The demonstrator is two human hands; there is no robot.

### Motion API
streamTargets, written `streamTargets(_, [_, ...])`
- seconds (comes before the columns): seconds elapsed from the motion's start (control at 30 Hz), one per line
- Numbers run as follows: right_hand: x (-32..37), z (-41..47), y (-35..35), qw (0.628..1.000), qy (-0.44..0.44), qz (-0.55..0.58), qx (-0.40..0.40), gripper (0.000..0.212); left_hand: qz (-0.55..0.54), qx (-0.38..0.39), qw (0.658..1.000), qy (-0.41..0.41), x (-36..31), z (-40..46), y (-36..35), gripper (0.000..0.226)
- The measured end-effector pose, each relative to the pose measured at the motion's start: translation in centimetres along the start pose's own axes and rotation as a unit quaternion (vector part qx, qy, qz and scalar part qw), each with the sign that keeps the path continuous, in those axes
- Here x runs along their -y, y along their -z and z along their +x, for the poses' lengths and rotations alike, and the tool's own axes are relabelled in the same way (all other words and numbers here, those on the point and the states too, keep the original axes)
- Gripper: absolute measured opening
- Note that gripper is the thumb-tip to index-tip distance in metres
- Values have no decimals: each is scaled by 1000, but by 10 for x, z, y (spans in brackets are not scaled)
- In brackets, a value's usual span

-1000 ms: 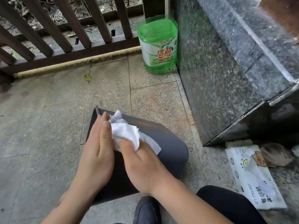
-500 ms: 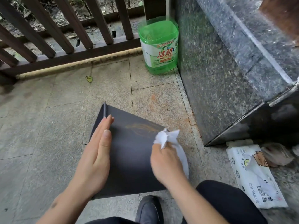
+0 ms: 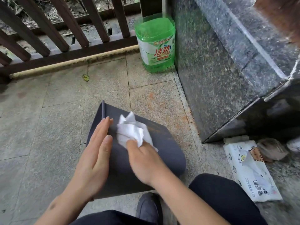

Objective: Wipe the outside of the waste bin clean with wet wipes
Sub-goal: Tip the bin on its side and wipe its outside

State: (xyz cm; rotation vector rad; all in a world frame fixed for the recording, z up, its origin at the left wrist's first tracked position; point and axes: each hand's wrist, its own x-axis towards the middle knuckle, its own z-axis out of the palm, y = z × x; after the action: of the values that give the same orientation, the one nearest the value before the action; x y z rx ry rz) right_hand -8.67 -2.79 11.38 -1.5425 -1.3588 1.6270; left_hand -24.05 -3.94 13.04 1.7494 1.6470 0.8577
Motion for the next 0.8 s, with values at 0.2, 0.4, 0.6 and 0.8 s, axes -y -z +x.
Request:
streamTargets(0.2, [-55,27,40,985,-146,-63,-62,29,26,-13,999,16,8,-10,2,41])
streamTargets(0.4, [-67,36,47,959,-221,-170,-47,44,6,28,999,-25,9,-3,-1,54])
streamTargets(0.6, [-9,12,11,996,-37,-6,-76,34,33,81,995,-43,-12,5,-9,59])
streamTargets(0.8, [14,23,5,994,2,100,39,58,31,92,994,-57,-18,8,-4,62])
